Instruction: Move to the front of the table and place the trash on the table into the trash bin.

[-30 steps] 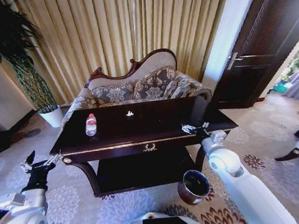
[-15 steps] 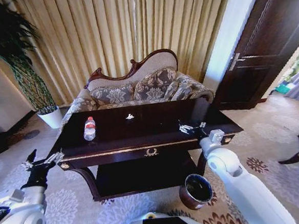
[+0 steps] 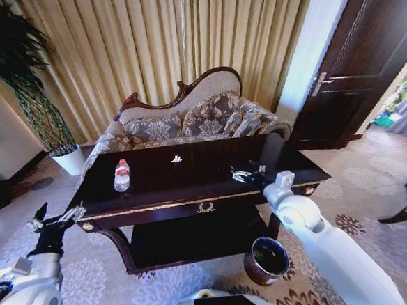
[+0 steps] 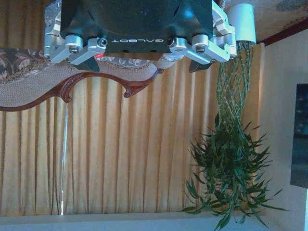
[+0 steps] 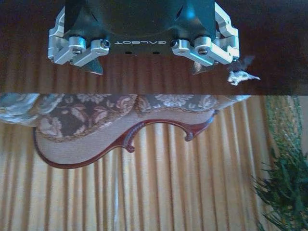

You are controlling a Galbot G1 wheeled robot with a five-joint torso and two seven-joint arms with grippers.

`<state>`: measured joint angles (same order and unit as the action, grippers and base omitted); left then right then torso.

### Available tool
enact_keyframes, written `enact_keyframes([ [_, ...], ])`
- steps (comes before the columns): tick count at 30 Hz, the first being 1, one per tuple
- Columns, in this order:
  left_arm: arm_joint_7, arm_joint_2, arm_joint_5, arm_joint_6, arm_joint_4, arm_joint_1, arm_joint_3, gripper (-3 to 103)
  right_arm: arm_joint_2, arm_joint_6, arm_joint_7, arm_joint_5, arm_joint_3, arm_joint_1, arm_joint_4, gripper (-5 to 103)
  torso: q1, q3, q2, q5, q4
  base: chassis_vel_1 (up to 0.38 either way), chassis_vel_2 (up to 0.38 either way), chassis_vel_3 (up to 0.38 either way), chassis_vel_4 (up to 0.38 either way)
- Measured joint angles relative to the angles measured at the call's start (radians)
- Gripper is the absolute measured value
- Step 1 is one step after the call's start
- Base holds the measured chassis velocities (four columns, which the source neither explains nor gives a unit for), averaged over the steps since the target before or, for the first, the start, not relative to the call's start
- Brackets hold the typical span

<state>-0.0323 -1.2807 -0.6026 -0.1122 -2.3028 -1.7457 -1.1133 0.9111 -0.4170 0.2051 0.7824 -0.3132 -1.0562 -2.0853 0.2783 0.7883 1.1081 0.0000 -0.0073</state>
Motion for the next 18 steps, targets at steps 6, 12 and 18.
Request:
enact_keyframes([
  [6,0.000,-0.004,0.002,0.001,-0.002,0.002,0.001,100,-0.005,-0.010,0.004,0.047,0.111,0.158,0.078,100,0.000,0.000,0.000,-0.0002,0.0003,0.000,0.000,0.000,0.000],
  [12,0.001,-0.013,0.004,0.001,-0.002,0.003,0.003,100,-0.007,-0.023,0.014,0.091,0.226,0.273,0.139,100,0.000,0.000,0.000,-0.0001,0.0000,0.000,0.000,0.000,0.000],
  [18,0.001,-0.021,0.004,0.001,-0.010,0.002,0.003,100,0.017,-0.048,0.046,0.140,0.334,0.407,0.216,100,0.000,0.000,0.000,-0.0001,0.0004,0.000,0.000,0.000,0.000],
])
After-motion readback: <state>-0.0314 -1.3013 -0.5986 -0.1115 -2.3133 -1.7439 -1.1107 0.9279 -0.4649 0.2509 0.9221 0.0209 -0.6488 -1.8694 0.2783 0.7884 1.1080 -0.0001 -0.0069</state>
